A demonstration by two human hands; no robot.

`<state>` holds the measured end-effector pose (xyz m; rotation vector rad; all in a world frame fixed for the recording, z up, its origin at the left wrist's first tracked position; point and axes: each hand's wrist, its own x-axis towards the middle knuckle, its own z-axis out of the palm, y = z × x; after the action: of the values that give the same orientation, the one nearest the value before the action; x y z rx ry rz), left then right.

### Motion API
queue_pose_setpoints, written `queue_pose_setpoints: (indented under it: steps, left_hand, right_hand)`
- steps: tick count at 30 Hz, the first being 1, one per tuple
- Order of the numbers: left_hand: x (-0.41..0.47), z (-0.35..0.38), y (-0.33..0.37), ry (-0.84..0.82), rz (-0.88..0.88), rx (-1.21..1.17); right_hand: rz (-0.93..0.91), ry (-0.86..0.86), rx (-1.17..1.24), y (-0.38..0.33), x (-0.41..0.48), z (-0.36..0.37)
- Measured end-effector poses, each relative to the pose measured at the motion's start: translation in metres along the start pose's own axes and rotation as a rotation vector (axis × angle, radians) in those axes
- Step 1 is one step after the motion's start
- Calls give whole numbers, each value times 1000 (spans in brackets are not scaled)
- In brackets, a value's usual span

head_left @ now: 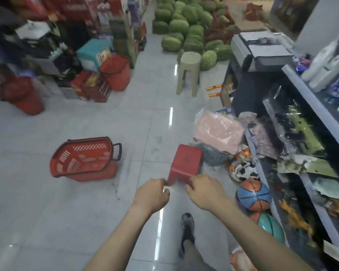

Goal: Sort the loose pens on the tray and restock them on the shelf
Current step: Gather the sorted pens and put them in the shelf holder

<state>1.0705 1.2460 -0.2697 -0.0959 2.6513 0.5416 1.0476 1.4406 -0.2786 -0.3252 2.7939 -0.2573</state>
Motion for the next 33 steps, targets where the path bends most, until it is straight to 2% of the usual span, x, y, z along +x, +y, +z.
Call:
queue_pose_setpoints:
  steps: [4,9,18,25,28,33]
  left_hand:
    - [82,-27,-6,-64,-100,25]
    - [175,-85,-1,-57,-202,-20]
    - [330,-181,-10,47,-220,-120]
    - [496,-254,-52,11,-90,-90]
    - [573,-298,-68,-36,2,-15]
    - [685,-367,-57,-151,152,56]
  right_hand:
    - [-47,-72,23,0,98,-12]
    - [-51,-138,32,7,206,-56]
    - [-5,-109,135,4,385,-107]
    - [33,-56,136,-22,555,-120]
    - [84,-107,144,-33,623,-137]
    - [214,-103,179,-34,713,-181]
